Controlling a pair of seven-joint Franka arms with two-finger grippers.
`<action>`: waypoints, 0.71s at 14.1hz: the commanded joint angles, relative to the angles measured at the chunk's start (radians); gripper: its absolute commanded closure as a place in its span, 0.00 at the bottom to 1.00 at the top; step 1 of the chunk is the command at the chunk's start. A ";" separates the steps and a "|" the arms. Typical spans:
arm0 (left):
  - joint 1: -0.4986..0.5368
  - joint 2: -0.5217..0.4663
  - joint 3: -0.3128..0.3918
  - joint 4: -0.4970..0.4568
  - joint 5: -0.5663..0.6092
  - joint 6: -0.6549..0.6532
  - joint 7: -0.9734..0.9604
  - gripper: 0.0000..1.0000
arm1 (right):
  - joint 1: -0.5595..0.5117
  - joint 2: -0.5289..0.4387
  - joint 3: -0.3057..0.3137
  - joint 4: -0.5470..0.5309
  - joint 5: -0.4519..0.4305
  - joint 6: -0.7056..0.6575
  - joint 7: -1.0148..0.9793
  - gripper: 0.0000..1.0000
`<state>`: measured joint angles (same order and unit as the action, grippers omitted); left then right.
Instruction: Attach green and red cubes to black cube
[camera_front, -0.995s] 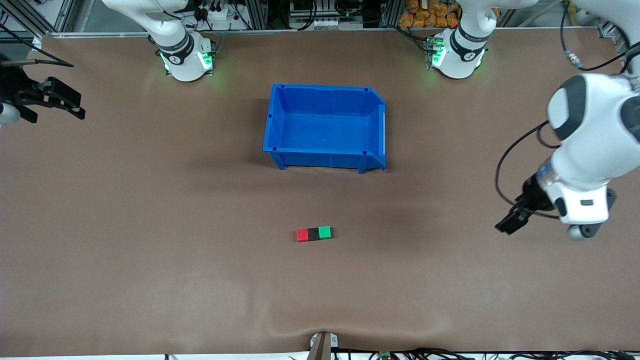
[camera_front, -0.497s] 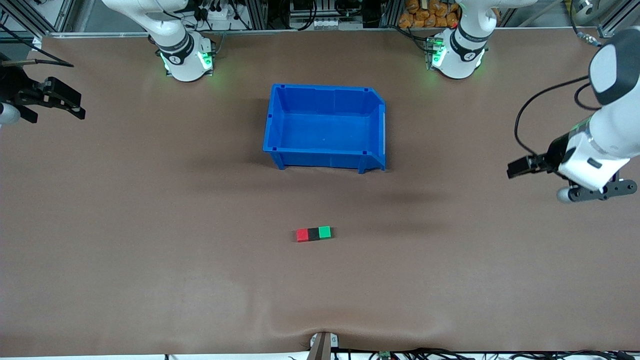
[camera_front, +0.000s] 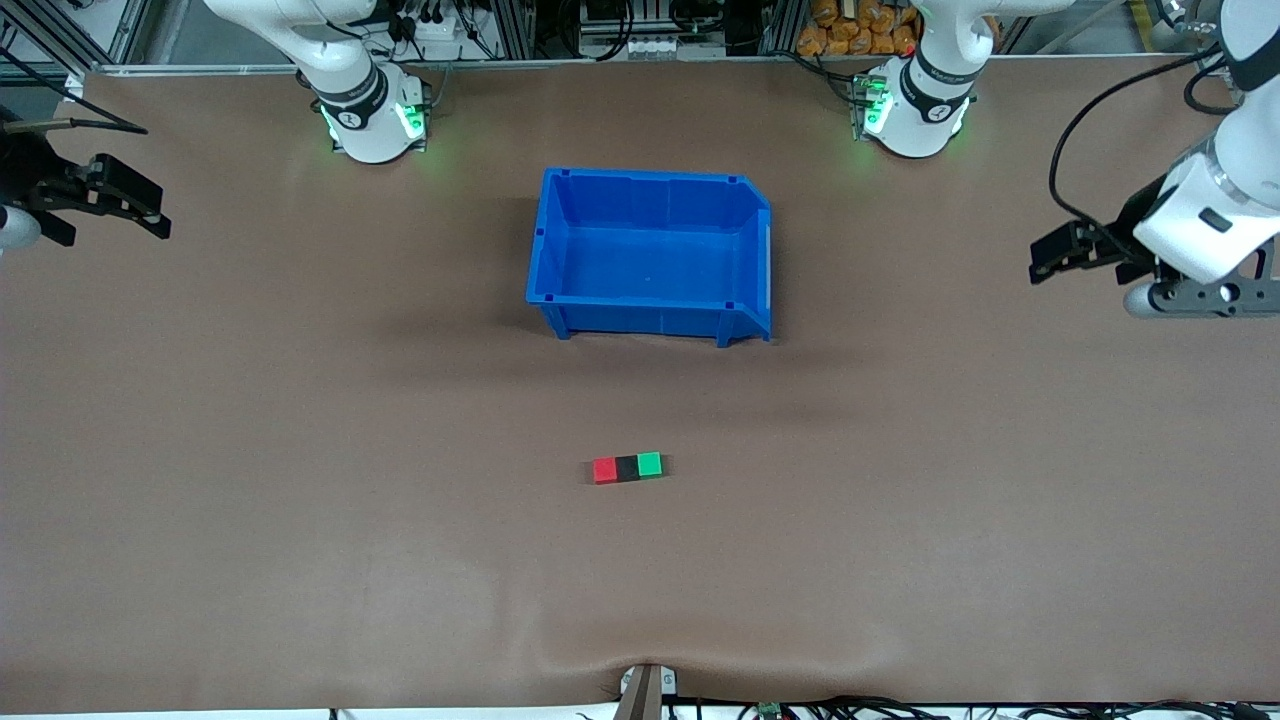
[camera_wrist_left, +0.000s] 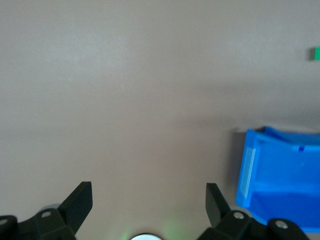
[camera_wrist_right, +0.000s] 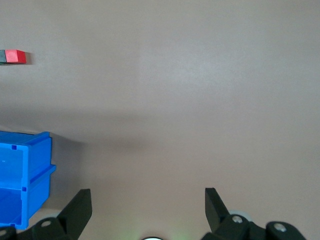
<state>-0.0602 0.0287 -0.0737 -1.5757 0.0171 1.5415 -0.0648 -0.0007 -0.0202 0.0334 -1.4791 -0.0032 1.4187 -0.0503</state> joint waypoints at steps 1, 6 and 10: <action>0.005 -0.032 -0.003 -0.029 0.030 -0.026 0.095 0.00 | -0.015 -0.026 0.008 -0.026 0.017 0.006 -0.016 0.00; 0.007 -0.030 0.009 -0.003 0.030 -0.027 0.080 0.00 | -0.015 -0.026 0.008 -0.027 0.017 0.005 -0.014 0.00; 0.040 -0.032 0.008 0.006 0.017 -0.027 0.083 0.00 | -0.015 -0.026 0.008 -0.027 0.017 0.005 -0.014 0.00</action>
<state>-0.0287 0.0128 -0.0590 -1.5705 0.0309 1.5243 0.0074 -0.0008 -0.0202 0.0334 -1.4804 -0.0030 1.4185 -0.0504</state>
